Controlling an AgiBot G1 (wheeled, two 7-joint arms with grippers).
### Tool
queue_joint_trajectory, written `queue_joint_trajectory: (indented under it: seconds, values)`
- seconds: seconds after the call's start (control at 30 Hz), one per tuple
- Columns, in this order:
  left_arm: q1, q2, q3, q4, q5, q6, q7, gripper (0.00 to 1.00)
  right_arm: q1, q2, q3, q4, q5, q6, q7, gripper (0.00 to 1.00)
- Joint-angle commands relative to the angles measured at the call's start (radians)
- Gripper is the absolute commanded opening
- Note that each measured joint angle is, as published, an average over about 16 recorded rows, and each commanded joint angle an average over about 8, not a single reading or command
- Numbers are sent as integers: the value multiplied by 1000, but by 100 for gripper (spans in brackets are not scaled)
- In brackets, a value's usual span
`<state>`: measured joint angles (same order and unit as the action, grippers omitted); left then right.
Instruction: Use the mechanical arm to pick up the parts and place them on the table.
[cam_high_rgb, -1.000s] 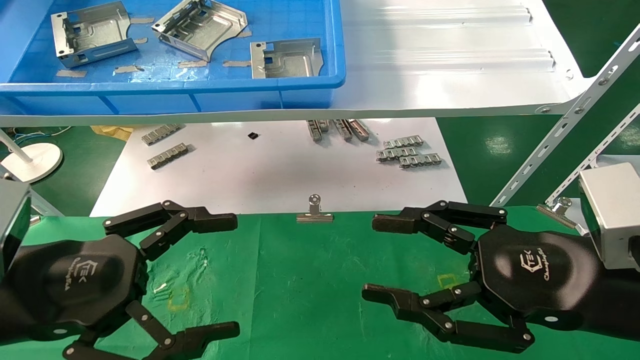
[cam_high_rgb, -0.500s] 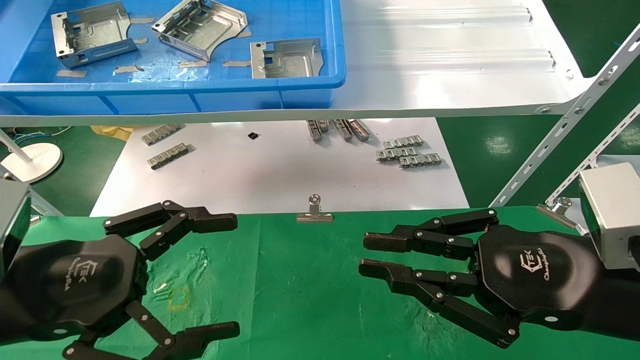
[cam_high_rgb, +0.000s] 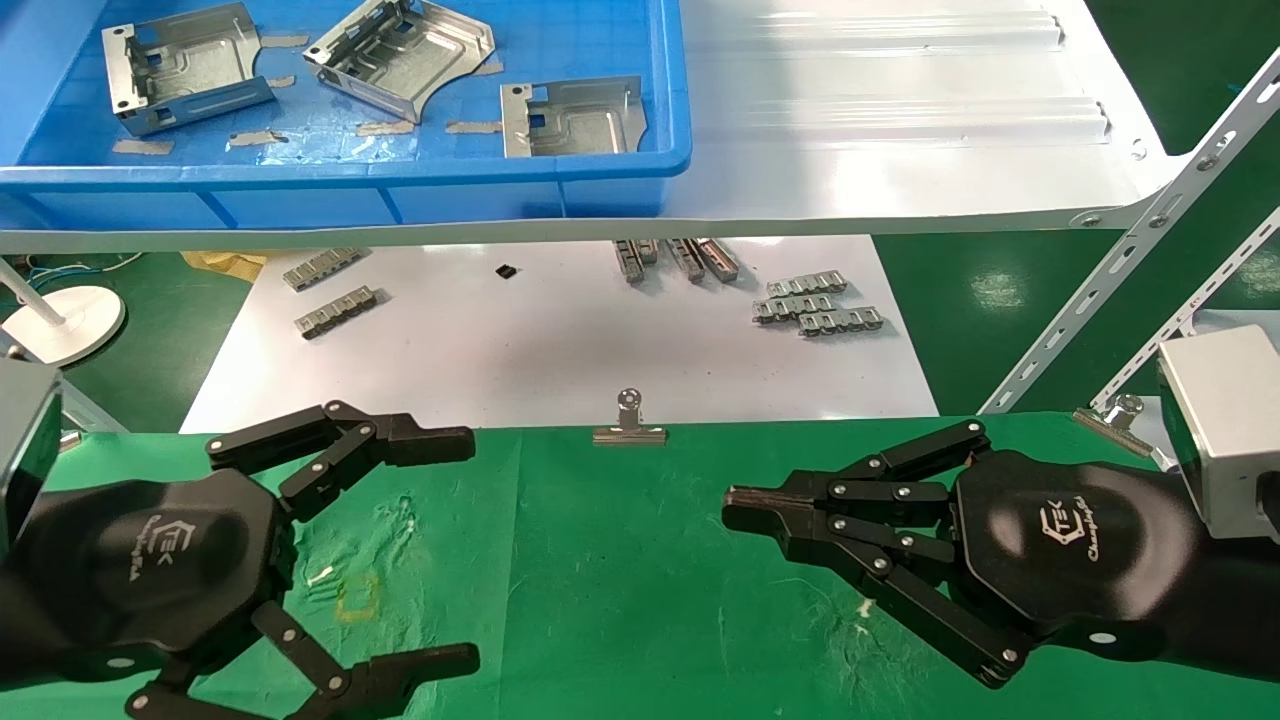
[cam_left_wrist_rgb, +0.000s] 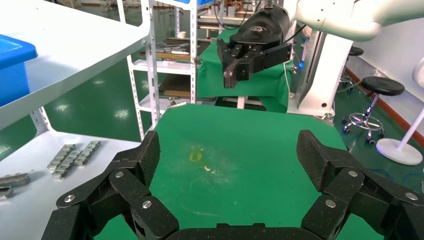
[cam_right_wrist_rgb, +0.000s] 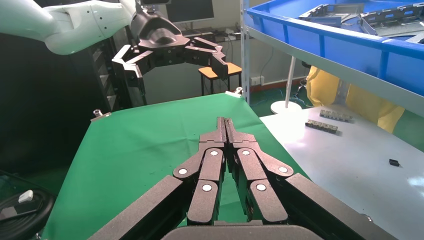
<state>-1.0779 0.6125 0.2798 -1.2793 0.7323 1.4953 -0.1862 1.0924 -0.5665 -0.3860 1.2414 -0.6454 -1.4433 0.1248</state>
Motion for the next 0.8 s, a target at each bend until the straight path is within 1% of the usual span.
queue_joint_trajectory:
  seconds: [0.03, 0.37, 0.5, 0.57, 0.67, 0.8]
  values:
    - [0, 0, 0, 0, 0, 0, 0, 100, 0, 0, 0, 0, 0, 0, 0, 0]
    - [-2, 0, -2, -1, -3, 0, -2, 100, 0, 0, 0, 0, 0, 0, 0, 0]
    - [-44, -1, -7, -4, -15, -4, -28, 100, 0, 0, 0, 0, 0, 0, 0, 0]
    - [-92, 5, -9, 1, -17, -13, -54, 100, 0, 0, 0, 0, 0, 0, 0, 0]
    - [-204, 28, -1, 32, 7, -32, -93, 100, 0, 0, 0, 0, 0, 0, 0, 0]
    - [-400, 103, 39, 153, 103, -63, -113, 100, 0, 0, 0, 0, 0, 0, 0, 0]
